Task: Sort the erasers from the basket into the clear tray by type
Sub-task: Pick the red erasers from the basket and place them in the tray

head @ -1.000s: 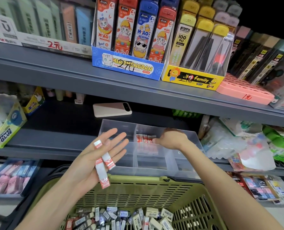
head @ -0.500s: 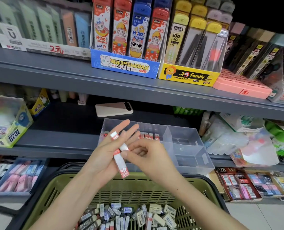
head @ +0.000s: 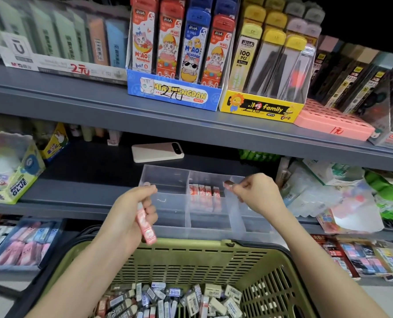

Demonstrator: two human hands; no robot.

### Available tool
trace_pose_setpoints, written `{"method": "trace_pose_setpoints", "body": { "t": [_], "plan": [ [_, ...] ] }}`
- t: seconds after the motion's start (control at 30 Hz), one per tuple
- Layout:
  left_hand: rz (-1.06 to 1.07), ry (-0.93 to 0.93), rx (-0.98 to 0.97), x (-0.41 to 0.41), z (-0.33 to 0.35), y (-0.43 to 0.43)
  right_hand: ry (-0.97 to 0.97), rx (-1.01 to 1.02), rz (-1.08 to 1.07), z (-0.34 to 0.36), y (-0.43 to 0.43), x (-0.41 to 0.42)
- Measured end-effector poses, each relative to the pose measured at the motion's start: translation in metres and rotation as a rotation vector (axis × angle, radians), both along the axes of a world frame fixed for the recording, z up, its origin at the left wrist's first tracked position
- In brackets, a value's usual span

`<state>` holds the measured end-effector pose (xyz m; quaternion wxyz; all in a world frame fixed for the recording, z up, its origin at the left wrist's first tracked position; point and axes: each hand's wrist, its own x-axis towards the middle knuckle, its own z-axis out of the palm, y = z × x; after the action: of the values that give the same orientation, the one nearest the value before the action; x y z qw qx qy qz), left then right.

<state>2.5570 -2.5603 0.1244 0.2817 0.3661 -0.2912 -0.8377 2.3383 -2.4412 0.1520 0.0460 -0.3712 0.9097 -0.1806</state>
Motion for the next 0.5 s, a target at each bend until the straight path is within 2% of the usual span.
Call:
{"method": "trace_pose_setpoints", "body": {
  "t": [0.1,0.23,0.4,0.5],
  "plan": [
    [-0.043,0.062,-0.019,-0.002,0.003,-0.002,0.255,0.174,0.066,-0.012,-0.015,-0.01],
    [-0.085,0.108,-0.078,-0.007,-0.002,-0.005,0.516,0.194,0.107,-0.02,-0.026,-0.013],
    [-0.114,0.219,-0.137,-0.01,-0.006,0.002,0.546,0.28,0.118,-0.028,-0.033,-0.015],
    [-0.159,0.189,-0.252,-0.013,-0.001,0.008,0.496,0.287,0.117,-0.033,-0.034,-0.019]
  ]
}}
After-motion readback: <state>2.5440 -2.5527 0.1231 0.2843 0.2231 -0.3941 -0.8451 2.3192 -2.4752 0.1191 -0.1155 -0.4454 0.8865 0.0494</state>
